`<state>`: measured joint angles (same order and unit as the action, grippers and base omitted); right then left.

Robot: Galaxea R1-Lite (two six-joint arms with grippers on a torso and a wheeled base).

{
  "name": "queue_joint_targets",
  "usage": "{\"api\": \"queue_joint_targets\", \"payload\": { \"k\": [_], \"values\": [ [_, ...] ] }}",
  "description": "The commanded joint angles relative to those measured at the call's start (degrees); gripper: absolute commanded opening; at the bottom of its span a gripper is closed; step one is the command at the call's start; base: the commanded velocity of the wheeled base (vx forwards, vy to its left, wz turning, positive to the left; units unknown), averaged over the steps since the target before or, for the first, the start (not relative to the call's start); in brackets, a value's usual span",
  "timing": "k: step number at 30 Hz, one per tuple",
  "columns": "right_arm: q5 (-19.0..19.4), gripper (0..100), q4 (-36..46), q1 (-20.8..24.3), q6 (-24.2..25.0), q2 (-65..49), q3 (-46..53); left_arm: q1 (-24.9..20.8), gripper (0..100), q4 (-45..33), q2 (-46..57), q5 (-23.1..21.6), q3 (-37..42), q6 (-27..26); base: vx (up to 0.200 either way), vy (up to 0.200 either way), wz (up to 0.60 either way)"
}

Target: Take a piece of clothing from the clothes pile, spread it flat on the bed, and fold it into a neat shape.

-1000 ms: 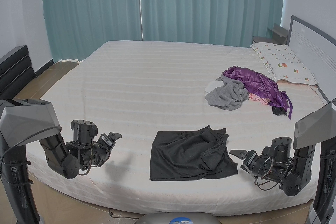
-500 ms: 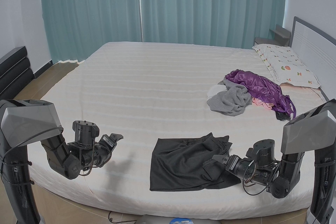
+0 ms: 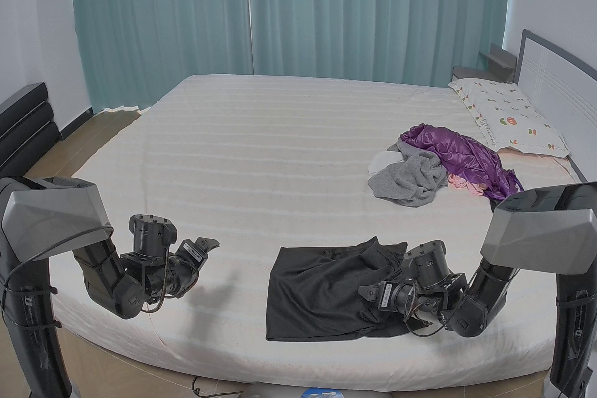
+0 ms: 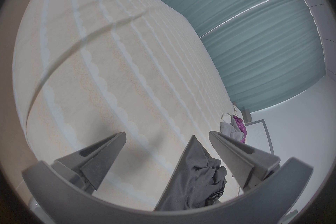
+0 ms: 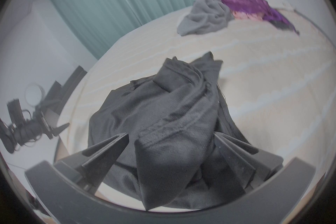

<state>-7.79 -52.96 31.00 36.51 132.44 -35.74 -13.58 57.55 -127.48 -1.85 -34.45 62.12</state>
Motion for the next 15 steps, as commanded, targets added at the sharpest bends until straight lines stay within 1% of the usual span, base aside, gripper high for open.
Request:
{"api": "queue_joint_targets", "payload": {
  "k": [1,2,3,5,10,15],
  "values": [
    [-3.11,100,1.98,2.49,-2.94,0.98,-2.84,0.05,100,0.02,-0.05,0.01,0.0,0.02,0.0,0.0,0.0],
    [-5.92,100,2.16,2.66,-4.43,0.98,-2.67,-0.04,100,0.02,-0.05,0.01,0.0,0.02,0.0,0.0,0.0],
    [-7.15,100,2.24,2.66,-4.96,0.72,-2.4,0.05,100,0.02,-0.05,0.01,0.0,0.02,0.0,0.0,0.0],
    [-8.29,100,2.86,2.49,-5.75,0.45,-1.96,-0.04,100,0.02,-0.05,0.01,0.0,0.02,0.0,0.0,0.0],
    [-8.73,100,6.9,1.87,-6.19,-1.75,-0.64,-0.04,100,0.02,-0.23,0.01,0.0,0.02,0.0,0.0,0.0],
    [-8.73,100,8.4,0.82,-7.33,-6.58,4.63,-0.04,100,0.02,-0.32,0.01,0.0,-0.07,0.0,0.0,0.0]
  ]
}}
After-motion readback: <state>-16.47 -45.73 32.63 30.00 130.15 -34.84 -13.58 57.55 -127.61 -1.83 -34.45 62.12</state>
